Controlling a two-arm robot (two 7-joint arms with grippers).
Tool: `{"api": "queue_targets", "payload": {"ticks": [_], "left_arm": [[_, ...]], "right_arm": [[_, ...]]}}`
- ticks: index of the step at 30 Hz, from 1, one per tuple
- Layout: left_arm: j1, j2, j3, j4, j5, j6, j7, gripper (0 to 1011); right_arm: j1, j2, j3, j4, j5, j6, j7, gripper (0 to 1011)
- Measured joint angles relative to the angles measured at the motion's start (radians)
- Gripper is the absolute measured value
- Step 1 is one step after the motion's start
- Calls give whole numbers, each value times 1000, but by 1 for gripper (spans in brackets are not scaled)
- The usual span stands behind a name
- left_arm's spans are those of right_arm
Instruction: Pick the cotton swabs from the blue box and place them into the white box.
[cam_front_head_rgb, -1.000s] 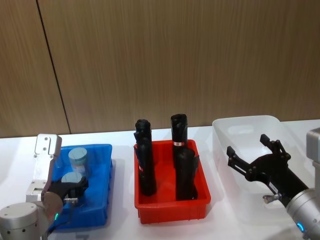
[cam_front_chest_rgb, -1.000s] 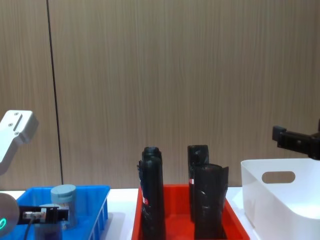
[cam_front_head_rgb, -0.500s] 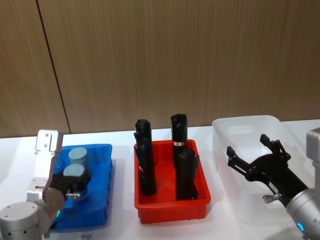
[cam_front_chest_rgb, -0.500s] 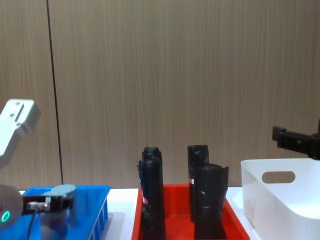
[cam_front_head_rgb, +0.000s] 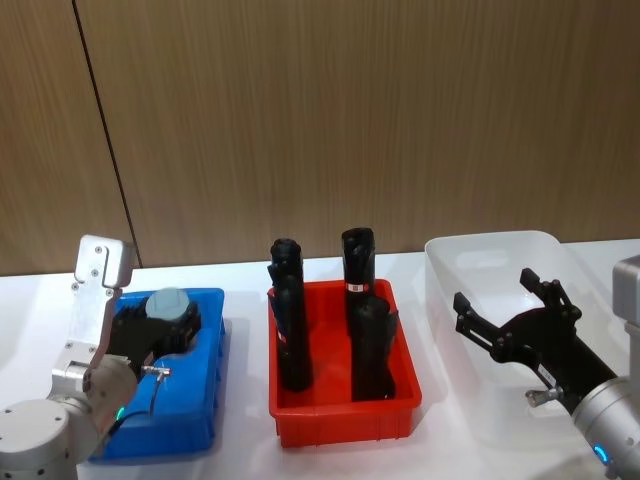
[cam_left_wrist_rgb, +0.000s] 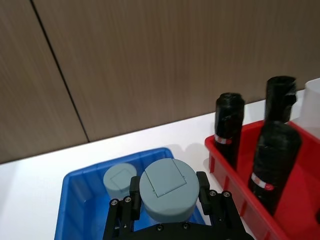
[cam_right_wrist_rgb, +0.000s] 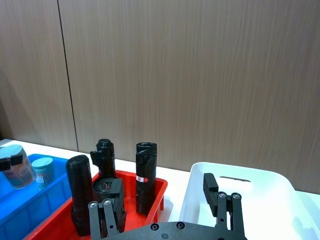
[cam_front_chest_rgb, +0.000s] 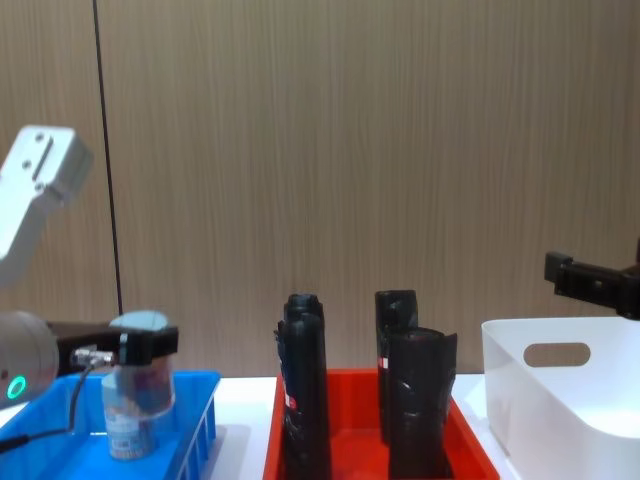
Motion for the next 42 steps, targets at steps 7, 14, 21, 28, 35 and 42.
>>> {"api": "queue_targets", "payload": {"ticks": [7, 14, 21, 28, 35, 42], "left_arm": [[28, 23, -3, -66, 6, -34, -70, 669], [42, 40, -5, -108, 2, -63, -157, 669], [46, 50, -6, -132, -16, -80, -253, 669], [39, 57, -6, -142, -40, -88, -366, 669], [21, 57, -2, -138, -57, -89, -476, 669], [-4, 53, 6, -120, -63, -84, -588, 669]], "right_arm": [[0, 0, 0, 0, 0, 0, 0, 1002], [0, 0, 0, 0, 0, 0, 0, 1002], [0, 0, 0, 0, 0, 0, 0, 1002], [0, 0, 0, 0, 0, 0, 0, 1002], [0, 0, 0, 0, 0, 0, 0, 1001], [0, 0, 0, 0, 0, 0, 0, 1002]]}}
